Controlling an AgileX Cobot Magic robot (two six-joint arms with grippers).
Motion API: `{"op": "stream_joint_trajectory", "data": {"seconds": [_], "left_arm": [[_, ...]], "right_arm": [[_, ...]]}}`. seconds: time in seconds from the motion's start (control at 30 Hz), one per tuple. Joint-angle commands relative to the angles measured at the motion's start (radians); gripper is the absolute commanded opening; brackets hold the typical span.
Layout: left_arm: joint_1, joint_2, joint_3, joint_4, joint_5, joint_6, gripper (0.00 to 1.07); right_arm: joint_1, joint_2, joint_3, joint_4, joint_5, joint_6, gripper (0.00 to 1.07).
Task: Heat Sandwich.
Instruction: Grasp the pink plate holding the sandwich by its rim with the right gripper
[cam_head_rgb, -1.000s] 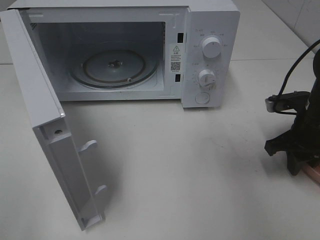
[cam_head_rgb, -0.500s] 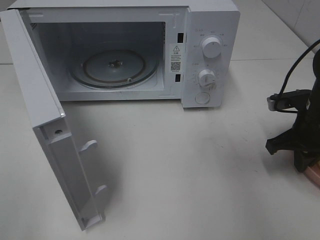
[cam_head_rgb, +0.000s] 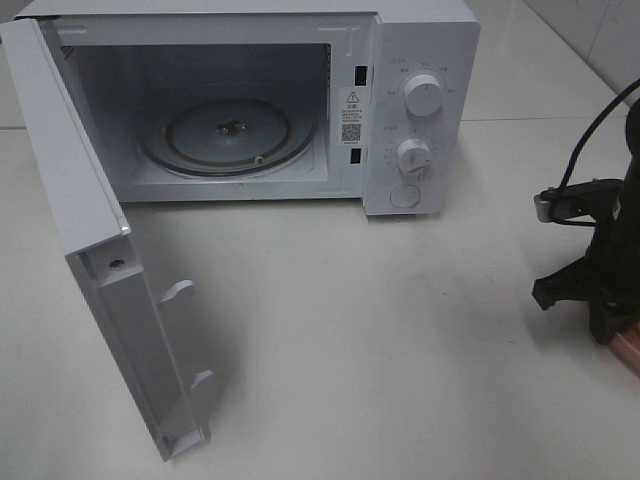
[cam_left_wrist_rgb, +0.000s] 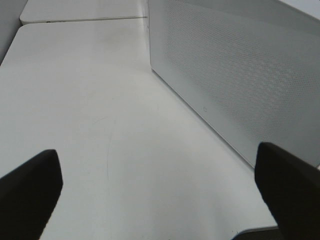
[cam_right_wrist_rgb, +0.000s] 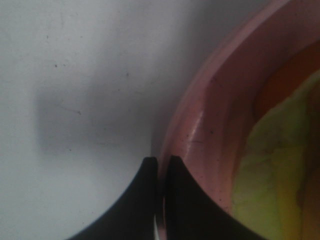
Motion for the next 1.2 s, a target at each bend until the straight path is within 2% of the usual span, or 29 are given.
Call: {"op": "stream_joint_trajectory", "data": {"seconds": [0.03, 0.17, 0.3, 0.6, 0.97, 1.2], "left_arm": [[-0.007, -0.020, 0.004, -0.002, -0.009, -0.002, 1.01], [-0.007, -0.020, 0.004, -0.002, -0.009, -0.002, 1.01], [-0.007, -0.020, 0.004, -0.002, -0.009, -0.002, 1.01], [-0.007, -0.020, 0.004, -0.002, -0.009, -0.002, 1.01], [-0.007, -0.020, 0.004, -0.002, -0.009, -0.002, 1.01], [-0.007, -0.020, 0.004, -0.002, -0.009, -0.002, 1.01]], "right_arm": [[0.001, 0.002, 0.004, -0.009, 0.012, 0.007, 0.00], [0.010, 0.000, 0.004, -0.016, 0.023, 0.008, 0.00], [0.055, -0.034, 0.004, -0.122, 0.036, 0.098, 0.00], [0.126, -0.053, 0.004, -0.242, 0.102, 0.194, 0.01], [0.215, -0.056, 0.005, -0.299, 0.157, 0.247, 0.01], [0.283, -0.138, 0.041, -0.294, 0.159, 0.246, 0.01]]}}
